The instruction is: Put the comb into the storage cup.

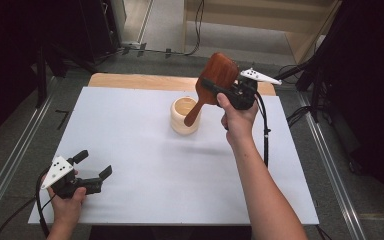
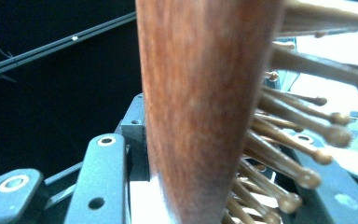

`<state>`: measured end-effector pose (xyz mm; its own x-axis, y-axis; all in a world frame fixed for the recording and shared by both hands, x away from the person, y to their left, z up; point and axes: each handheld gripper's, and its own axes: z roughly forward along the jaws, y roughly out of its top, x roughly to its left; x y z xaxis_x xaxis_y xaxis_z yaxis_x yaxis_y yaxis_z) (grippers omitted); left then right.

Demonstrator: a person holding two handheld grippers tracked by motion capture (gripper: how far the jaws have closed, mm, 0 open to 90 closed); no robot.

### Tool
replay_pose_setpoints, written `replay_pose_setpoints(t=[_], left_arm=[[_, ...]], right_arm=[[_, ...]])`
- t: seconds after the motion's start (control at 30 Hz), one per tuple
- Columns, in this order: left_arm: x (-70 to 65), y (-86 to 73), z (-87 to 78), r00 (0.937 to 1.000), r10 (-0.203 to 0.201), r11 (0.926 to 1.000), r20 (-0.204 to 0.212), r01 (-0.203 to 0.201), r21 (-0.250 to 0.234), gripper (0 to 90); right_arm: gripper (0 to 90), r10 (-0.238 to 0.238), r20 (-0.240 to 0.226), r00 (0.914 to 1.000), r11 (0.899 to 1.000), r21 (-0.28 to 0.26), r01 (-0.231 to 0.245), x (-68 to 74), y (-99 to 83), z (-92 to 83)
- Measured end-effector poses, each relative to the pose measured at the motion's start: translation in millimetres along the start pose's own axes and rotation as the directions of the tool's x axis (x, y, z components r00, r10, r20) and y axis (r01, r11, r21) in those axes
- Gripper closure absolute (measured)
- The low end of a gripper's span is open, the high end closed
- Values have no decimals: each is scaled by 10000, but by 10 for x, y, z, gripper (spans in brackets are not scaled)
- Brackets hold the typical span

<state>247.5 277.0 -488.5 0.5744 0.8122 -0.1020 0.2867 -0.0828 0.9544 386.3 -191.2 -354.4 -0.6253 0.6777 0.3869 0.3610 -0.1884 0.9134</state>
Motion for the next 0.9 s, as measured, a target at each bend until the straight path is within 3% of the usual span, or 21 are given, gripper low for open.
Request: replay_pose_setpoints(t=[0.4,0.9], left_arm=[[-1,1,-2,10000,3,10000,48,-3,-6,0],[2,2,-2,9999,64,10000,96,-64,20,0]], right_arm=[[514,-50,152,9999,9998,-172,52,-60,100,95],[514,11,440,9990,10000,-23,-10,-170,133,264]])
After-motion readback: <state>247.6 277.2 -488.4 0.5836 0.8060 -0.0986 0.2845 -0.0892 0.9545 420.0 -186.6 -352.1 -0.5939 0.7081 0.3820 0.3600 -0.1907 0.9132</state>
